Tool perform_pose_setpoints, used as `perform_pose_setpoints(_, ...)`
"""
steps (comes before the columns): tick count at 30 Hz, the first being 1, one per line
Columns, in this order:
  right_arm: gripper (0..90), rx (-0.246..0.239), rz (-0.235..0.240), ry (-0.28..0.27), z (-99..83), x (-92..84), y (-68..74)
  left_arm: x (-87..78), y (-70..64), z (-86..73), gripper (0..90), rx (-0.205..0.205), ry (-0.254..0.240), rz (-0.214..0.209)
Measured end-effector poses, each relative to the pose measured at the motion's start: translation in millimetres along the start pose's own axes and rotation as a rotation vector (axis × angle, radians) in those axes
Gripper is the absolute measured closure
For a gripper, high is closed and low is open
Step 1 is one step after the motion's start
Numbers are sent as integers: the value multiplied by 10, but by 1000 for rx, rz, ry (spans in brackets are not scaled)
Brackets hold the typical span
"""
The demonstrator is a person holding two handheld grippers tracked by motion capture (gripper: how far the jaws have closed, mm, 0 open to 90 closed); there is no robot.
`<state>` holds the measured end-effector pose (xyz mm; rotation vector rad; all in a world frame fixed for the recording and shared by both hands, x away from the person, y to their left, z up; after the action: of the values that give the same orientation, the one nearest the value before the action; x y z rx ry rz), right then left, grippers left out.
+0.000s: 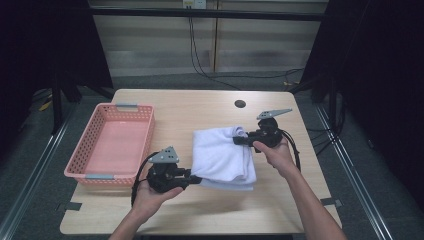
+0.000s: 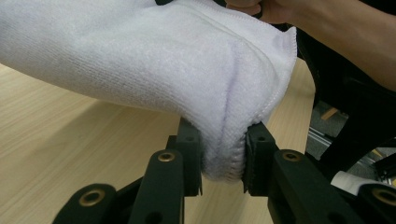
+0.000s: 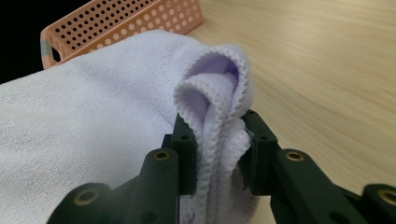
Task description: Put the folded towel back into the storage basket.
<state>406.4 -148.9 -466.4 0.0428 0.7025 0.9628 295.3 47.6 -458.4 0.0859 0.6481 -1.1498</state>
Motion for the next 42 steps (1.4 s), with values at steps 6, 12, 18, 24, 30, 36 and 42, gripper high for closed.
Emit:
perform_pose_setpoints(6, 705, -3, -3, -12, 94, 52, -6, -60, 72, 56, 730, -14, -20, 8)
perform_pose_setpoints(12, 705, -5, -8, -41, 288, 47, -4, -138, 139, 196, 730, -16, -53, 15)
perform_pose_setpoints(18, 706, -22, -13, -58, 488, 20, 15, -228, 192, 331, 730, -7, -81, 28)
perform_pose_setpoints(24, 706, -26, -14, -64, 592, 36, 20, -294, 265, 396, 730, -6, -91, 33)
perform_pose_setpoints(30, 706, -32, -14, -72, 733, 90, 59, -398, 360, 410, 730, -27, -113, 47)
perform_pose_setpoints(36, 707, -51, -3, -69, 871, 208, 149, -555, 458, 375, 730, -46, -134, 67)
perform_pose_setpoints(42, 707, -66, 16, -71, 1007, 341, 241, -715, 546, 348, 730, -59, -153, 87)
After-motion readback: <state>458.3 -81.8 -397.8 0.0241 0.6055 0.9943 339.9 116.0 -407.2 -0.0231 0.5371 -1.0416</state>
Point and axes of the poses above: each handheld gripper's, and its own axes: x roughly forward along the jaws, z roughly out of its top, y roughly to its left, the point moved 9 cm from there along x, roughly forward along the jaws, and after that the axes turned 2 degrees about z, right-handed, at the moved point
